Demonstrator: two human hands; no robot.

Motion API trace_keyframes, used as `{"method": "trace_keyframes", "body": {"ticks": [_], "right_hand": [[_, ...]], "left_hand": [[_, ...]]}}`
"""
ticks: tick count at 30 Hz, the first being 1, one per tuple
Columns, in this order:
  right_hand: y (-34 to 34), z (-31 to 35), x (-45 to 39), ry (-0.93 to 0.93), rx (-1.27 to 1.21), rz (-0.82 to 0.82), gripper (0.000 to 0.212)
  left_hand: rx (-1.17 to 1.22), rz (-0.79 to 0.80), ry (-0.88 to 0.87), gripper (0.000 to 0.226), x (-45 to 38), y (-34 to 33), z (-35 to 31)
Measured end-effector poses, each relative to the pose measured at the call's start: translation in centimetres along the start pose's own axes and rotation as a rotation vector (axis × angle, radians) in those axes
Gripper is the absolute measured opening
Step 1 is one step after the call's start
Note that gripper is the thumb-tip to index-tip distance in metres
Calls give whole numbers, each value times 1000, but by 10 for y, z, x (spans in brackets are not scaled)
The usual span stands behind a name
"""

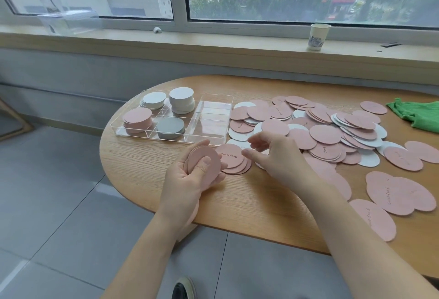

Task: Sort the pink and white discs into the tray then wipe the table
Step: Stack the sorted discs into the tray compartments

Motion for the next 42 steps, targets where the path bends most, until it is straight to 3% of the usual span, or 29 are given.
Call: {"method": "trace_keyframes", "body": {"ticks": [6, 10, 30, 38, 42], "right_hand": [[-31, 15, -10, 4, 214, 98, 71], [-38, 16, -14, -49, 161, 140, 79], [-42, 6, -9, -134, 67, 207, 79], [-27, 4, -4, -186, -24, 188, 84], [-26, 0, -3, -164, -91, 202, 65]], "left_hand": [[50, -14, 15, 25, -2, 10, 0], [78, -7, 33, 20, -1, 10, 0], [59, -50, 54, 19, 2, 9, -2], [45, -28, 153, 19, -8, 10, 8], [51, 0, 164, 18, -10, 8, 9]]}}
Point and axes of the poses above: each hand's wrist, its own x-axis away from the middle knuckle, its own y-axis out of the back of the hand, z = x × y, the point moved 8 cm from there along -x, towards the middle knuckle, and after that the axes turned 4 degrees about z, right-handed, at the moved point
